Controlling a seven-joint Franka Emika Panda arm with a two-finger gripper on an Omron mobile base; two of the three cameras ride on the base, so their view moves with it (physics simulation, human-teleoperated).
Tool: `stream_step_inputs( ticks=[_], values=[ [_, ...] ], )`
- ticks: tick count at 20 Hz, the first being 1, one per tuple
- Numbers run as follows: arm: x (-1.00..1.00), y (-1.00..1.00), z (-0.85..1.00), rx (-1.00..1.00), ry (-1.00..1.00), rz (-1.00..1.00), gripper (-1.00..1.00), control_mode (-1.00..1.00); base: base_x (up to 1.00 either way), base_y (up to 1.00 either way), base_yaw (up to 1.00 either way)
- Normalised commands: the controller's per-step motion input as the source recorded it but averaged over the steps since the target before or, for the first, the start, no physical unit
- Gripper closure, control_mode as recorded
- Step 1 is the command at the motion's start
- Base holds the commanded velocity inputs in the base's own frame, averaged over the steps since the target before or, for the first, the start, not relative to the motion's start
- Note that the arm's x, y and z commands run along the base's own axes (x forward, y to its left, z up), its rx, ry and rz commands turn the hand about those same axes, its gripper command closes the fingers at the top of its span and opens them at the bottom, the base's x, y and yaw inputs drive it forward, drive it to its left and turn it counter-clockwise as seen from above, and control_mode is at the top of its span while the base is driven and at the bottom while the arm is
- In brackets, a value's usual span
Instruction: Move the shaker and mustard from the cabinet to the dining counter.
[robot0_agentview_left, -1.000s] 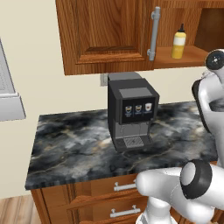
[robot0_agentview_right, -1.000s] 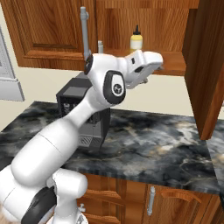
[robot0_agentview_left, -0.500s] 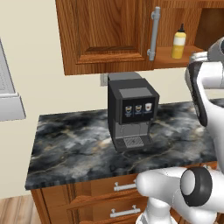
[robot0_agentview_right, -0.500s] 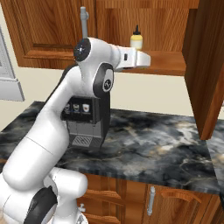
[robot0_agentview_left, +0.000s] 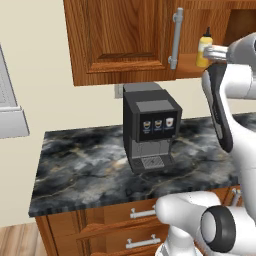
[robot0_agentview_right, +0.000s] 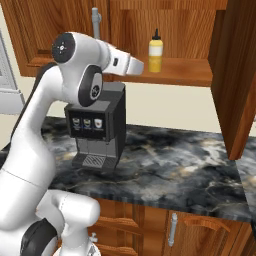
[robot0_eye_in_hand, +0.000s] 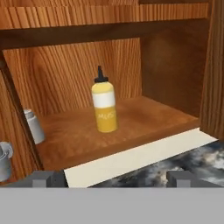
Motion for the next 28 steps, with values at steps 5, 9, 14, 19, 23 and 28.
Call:
stream_step_inputs(
  ticks=[5,9,14,19,23,28],
  values=[
    [-0.16,0.77,0.02,0.0,-0.25,0.0,-1.0,-1.0,0.0,0.0,0.0],
    [0.0,0.46,0.29,0.0,-0.13,0.0,-1.0,-1.0,0.0,0.0,0.0],
    [0.0,0.28,0.42,0.0,0.0,0.05,-1.0,-1.0,0.0,0.0,0.0],
    [0.22,0.3,0.25,0.0,0.01,0.08,-1.0,-1.0,0.0,0.0,0.0],
    [0.26,0.33,0.09,0.0,0.1,0.1,-1.0,-1.0,0.0,0.0,0.0],
    [0.45,0.31,0.0,0.0,0.2,0.09,-1.0,-1.0,0.0,0.0,0.0]
  ],
)
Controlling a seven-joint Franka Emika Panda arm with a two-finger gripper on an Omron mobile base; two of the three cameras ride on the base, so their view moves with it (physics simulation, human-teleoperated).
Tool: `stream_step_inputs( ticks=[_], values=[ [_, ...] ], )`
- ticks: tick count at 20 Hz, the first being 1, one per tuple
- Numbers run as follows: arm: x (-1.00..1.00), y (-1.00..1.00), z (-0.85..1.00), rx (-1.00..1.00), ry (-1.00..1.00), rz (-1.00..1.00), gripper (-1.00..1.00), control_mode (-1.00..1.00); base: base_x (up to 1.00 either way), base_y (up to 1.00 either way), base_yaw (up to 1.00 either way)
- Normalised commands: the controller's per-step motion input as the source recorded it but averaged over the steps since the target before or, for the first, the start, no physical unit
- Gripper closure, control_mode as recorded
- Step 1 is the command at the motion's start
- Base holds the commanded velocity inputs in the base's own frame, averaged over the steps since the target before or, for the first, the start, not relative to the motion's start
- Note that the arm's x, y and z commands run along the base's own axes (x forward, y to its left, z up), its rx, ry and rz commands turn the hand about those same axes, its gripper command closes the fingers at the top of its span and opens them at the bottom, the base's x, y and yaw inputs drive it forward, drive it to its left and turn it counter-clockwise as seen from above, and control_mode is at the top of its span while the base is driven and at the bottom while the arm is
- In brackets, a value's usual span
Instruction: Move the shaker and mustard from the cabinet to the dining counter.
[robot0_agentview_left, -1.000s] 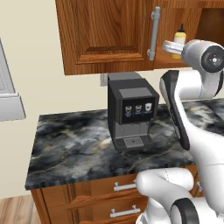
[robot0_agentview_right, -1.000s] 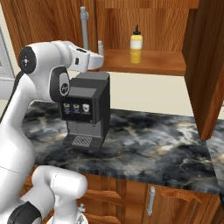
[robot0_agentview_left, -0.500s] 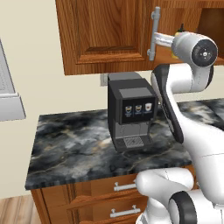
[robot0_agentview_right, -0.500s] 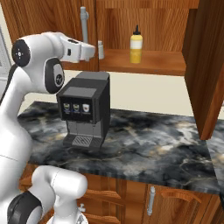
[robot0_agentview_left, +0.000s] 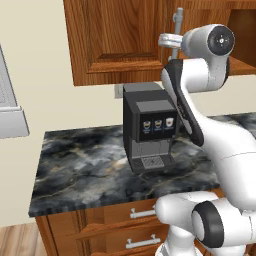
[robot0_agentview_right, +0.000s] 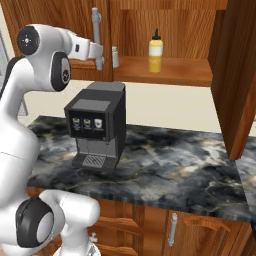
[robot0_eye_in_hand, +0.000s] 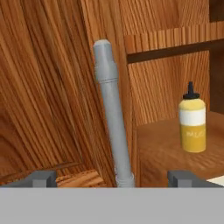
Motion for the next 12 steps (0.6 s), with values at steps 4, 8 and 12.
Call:
stream_step_inputs(
  ticks=[4,8,12],
  values=[
    [0.69,0.09,0.0,0.0,0.24,0.06,-1.0,-1.0,0.0,0.0,0.0],
    [0.76,0.0,0.0,0.0,0.16,0.04,-1.0,-1.0,0.0,0.0,0.0],
    [0.69,0.0,-0.07,0.0,0.06,0.03,-1.0,-1.0,0.0,0.0,0.0]
  ],
)
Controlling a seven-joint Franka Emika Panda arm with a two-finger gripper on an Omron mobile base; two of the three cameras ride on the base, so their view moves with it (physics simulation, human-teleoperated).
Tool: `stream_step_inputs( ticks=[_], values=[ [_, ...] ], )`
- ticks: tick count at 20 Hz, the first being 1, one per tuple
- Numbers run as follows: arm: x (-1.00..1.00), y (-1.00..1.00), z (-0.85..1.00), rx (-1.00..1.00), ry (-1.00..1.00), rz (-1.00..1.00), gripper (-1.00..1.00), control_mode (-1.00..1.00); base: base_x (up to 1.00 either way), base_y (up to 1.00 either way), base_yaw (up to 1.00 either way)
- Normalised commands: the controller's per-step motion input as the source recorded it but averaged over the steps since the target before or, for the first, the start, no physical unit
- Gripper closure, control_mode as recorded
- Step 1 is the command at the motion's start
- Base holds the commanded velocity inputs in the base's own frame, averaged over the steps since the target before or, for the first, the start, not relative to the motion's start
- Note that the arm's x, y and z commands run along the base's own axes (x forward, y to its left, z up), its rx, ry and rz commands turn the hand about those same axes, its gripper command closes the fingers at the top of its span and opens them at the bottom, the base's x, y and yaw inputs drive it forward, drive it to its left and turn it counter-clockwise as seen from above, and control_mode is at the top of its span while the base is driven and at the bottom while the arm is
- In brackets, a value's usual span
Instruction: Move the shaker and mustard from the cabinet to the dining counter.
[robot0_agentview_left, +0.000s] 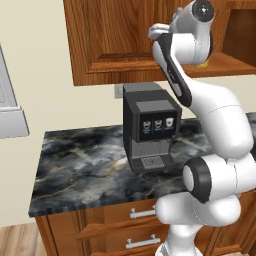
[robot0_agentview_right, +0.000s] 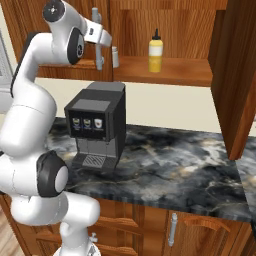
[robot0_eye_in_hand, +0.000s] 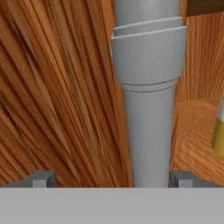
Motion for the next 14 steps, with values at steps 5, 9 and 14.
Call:
stream_step_inputs(
  ticks=[5,9,14],
  values=[
    [0.58,0.0,-0.41,0.0,0.0,0.05,-1.0,-1.0,0.0,0.0,0.0],
    [0.42,0.0,-0.63,0.0,0.0,0.06,-1.0,-1.0,0.0,0.0,0.0],
    [0.4,0.0,-0.73,0.0,-0.01,0.09,-1.0,-1.0,0.0,0.0,0.0]
  ],
)
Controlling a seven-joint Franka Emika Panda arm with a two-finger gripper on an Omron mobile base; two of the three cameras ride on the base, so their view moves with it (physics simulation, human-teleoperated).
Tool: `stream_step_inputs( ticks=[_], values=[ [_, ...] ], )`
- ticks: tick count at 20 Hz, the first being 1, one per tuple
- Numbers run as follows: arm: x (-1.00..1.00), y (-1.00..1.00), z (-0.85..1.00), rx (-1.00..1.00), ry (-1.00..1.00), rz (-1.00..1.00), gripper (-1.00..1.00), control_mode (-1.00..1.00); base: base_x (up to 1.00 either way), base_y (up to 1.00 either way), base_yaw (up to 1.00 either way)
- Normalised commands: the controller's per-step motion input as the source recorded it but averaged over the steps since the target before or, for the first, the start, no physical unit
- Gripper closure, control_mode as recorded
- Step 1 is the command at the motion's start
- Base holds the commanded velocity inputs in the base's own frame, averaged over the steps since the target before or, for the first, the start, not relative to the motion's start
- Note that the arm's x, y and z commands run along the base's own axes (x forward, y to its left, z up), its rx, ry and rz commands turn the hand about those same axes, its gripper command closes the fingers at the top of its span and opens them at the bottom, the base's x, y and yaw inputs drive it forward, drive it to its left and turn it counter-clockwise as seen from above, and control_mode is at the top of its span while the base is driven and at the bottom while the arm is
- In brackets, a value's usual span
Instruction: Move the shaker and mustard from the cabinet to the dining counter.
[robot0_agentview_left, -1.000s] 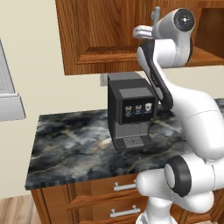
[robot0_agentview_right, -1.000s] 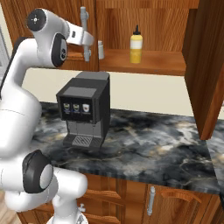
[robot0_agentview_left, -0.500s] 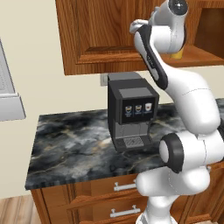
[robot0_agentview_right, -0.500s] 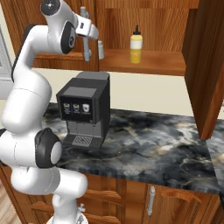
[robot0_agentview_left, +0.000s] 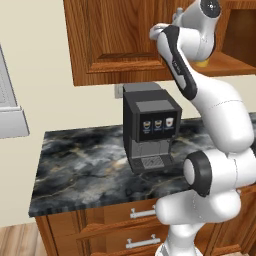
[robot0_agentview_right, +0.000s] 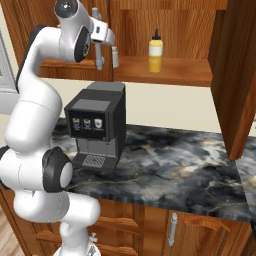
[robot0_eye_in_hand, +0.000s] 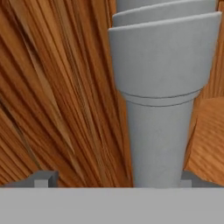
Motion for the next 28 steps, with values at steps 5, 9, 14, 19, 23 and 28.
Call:
stream_step_inputs(
  ticks=[5,9,14,19,23,28],
  values=[
    [0.59,0.0,-0.73,0.0,-0.05,0.09,1.0,-1.0,0.0,0.0,0.0],
    [0.95,-0.01,-0.64,0.06,-0.09,0.08,1.0,-1.0,0.0,0.0,0.0],
    [0.99,-0.08,-0.75,0.09,-0.09,0.06,1.0,-1.0,0.0,0.0,0.0],
    [0.99,-0.14,-0.77,0.11,-0.09,0.06,1.0,-1.0,0.0,0.0,0.0],
    [0.98,-0.12,-0.79,0.11,-0.01,0.05,1.0,-1.0,0.0,0.0,0.0],
    [0.49,-0.21,-0.41,0.07,0.09,0.02,1.0,-1.0,0.0,0.0,0.0]
  ],
)
